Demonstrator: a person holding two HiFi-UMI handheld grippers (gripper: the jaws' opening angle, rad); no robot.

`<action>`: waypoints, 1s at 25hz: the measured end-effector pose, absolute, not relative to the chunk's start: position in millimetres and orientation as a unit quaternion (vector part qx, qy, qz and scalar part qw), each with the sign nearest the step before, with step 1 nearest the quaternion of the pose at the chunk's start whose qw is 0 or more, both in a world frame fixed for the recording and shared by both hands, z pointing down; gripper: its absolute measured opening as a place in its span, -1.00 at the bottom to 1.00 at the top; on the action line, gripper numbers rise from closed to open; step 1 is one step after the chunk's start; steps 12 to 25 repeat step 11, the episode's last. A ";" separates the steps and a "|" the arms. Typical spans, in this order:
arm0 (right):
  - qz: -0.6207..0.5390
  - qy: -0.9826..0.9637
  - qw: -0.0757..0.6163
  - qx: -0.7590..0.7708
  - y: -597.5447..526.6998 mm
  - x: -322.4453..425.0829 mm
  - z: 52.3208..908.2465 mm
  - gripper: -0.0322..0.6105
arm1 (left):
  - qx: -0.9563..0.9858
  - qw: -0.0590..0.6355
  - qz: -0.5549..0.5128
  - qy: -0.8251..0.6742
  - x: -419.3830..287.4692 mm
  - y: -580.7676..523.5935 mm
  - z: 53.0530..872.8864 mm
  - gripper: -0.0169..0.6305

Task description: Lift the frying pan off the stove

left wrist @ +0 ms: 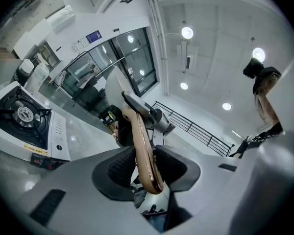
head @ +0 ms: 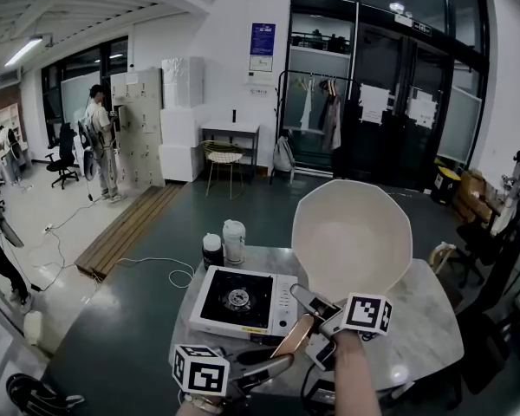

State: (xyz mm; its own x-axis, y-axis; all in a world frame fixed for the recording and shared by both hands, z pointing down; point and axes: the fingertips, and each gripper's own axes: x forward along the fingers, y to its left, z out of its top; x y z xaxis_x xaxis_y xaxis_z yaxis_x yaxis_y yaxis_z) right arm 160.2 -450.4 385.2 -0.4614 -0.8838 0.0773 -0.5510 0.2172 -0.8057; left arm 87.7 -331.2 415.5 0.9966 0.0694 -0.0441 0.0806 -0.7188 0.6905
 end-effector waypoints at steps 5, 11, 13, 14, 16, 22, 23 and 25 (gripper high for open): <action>-0.403 0.755 0.202 -0.475 -453.6 156.3 380.1 -0.16 | 0.928 0.370 -0.010 0.041 84.4 -334.1 411.1 -0.51; -0.401 0.757 0.196 -0.477 -456.7 155.7 378.0 -0.15 | 0.929 0.367 -0.009 0.043 84.7 -337.4 409.4 -0.51; -0.401 0.757 0.196 -0.477 -456.7 155.7 378.0 -0.15 | 0.929 0.367 -0.009 0.043 84.7 -337.4 409.4 -0.51; -0.401 0.757 0.196 -0.477 -456.7 155.7 378.0 -0.15 | 0.929 0.367 -0.009 0.043 84.7 -337.4 409.4 -0.51; -0.401 0.757 0.196 -0.477 -456.7 155.7 378.0 -0.15 | 0.929 0.367 -0.009 0.043 84.7 -337.4 409.4 -0.51; -0.401 0.757 0.196 -0.477 -456.7 155.7 378.0 -0.15 | 0.929 0.367 -0.009 0.043 84.7 -337.4 409.4 -0.51; -0.401 0.757 0.196 -0.477 -456.7 155.7 378.0 -0.15 | 0.929 0.367 -0.009 0.043 84.7 -337.4 409.4 -0.51; -0.401 0.757 0.196 -0.477 -456.7 155.7 378.0 -0.15 | 0.929 0.367 -0.009 0.043 84.7 -337.4 409.4 -0.51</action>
